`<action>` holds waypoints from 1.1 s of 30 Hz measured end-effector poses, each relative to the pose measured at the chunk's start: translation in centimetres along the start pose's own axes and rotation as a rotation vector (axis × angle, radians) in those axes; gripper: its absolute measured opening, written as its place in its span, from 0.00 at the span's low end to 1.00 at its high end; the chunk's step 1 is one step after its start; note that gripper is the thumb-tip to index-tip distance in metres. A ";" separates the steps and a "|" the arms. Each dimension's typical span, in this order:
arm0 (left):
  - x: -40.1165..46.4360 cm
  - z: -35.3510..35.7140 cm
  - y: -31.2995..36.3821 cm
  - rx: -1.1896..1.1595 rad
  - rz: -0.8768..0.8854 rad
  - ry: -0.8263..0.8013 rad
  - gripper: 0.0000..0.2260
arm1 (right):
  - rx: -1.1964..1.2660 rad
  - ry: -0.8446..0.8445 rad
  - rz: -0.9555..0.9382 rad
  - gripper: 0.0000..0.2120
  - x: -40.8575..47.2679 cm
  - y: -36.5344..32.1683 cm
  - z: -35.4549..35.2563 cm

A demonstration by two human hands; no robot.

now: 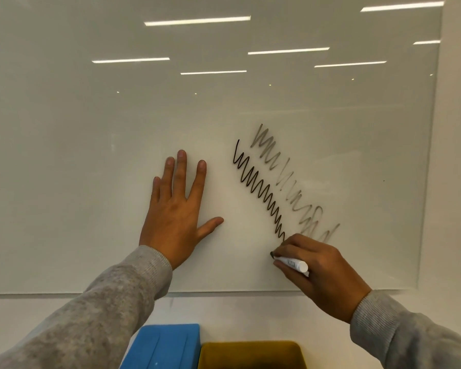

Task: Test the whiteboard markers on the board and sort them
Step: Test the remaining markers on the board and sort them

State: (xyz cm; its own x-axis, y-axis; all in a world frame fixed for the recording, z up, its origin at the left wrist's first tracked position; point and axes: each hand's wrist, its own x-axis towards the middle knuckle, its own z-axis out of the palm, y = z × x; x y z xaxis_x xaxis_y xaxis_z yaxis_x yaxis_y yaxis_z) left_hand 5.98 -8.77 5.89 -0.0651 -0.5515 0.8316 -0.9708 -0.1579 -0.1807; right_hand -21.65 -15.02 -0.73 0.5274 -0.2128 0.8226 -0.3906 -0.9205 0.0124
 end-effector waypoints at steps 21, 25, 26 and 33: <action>-2.8 0.8 0.9 0.049 0.058 -0.099 0.46 | 0.158 0.062 0.353 0.06 -1.9 -1.1 -0.6; -2.9 0.3 0.5 0.003 0.059 -0.158 0.46 | 0.262 0.031 0.478 0.17 -2.3 -2.0 -1.2; -3.3 0.0 0.7 -0.012 0.062 -0.189 0.47 | 0.280 0.040 0.510 0.21 -2.9 -2.4 -1.5; -8.5 -2.8 2.1 -0.243 0.091 -0.685 0.37 | 0.428 0.062 0.643 0.26 -6.6 -4.8 -2.3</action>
State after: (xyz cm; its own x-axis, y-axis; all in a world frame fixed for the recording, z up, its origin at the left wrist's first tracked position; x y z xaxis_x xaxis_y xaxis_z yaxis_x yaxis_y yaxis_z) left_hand 3.85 -2.13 -0.09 -0.0660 -0.9547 0.2901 -0.9974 0.0550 -0.0459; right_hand -24.98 -8.47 -4.96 0.2477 -0.7413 0.6238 -0.2736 -0.6711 -0.6890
